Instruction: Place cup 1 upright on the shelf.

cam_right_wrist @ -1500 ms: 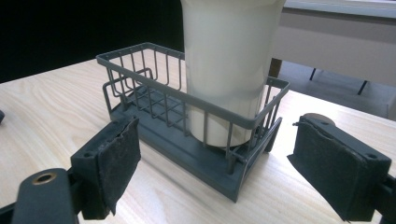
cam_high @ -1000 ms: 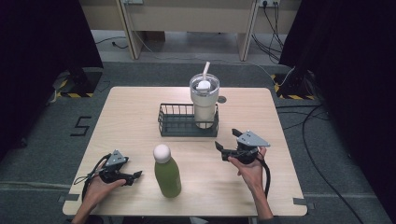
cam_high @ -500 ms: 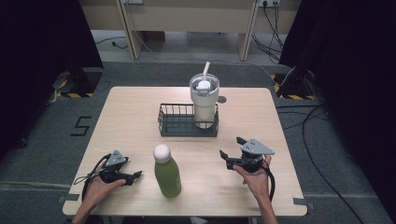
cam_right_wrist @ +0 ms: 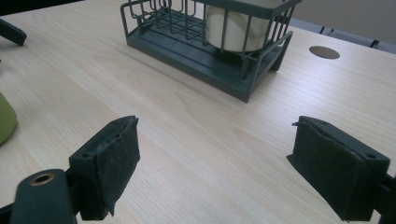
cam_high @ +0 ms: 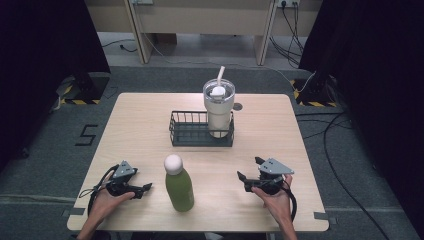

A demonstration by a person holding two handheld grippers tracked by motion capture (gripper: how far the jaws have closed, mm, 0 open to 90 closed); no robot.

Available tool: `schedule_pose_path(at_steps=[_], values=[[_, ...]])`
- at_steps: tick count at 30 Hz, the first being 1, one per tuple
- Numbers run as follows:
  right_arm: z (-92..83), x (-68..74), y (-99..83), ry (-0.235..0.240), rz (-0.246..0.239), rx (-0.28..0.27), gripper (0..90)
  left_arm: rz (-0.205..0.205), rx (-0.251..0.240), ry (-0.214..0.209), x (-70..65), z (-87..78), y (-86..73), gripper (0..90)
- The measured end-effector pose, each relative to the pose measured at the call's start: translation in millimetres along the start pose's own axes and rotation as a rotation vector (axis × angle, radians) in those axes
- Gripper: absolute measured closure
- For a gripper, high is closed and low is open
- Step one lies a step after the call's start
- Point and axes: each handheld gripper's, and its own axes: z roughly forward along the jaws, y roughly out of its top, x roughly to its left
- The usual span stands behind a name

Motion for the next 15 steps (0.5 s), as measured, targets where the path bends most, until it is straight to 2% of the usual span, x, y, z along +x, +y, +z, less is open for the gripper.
schedule_pose_path(at_steps=[15], values=[[-3.6, 3.4, -14.5, -0.001, 0.006, 0.056, 15.4, 0.0, 0.0, 0.0, 0.0, 0.0, 0.0, 13.4]])
